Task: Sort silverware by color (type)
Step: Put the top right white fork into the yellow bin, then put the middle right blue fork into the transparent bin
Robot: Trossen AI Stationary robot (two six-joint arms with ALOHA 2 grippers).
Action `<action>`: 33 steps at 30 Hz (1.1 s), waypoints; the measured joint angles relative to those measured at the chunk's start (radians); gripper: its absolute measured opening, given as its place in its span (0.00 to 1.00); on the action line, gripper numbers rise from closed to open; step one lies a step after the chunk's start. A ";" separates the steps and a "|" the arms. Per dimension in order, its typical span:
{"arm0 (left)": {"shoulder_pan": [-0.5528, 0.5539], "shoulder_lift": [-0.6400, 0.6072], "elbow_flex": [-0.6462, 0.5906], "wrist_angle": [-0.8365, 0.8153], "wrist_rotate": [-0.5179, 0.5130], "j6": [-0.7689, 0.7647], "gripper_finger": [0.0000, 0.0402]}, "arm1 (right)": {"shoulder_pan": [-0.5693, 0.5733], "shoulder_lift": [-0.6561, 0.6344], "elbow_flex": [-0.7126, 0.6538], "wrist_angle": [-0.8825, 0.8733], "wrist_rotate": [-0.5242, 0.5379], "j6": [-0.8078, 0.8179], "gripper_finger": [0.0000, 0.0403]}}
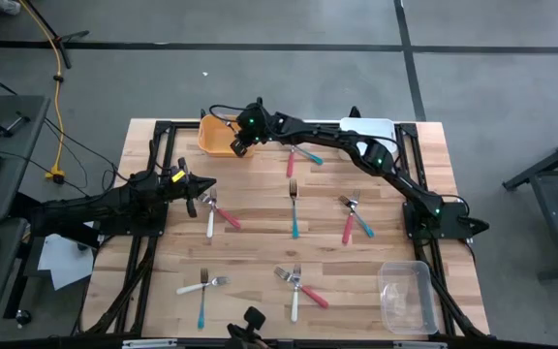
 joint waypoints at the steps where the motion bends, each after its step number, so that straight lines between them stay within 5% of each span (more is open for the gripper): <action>1: 0.000 0.000 0.000 0.000 0.000 -0.001 0.00 | 0.000 0.003 0.000 -0.010 -0.003 0.008 0.11; 33: 0.000 0.000 0.000 0.000 0.000 0.000 0.00 | 0.001 0.032 0.000 -0.003 0.014 0.051 0.31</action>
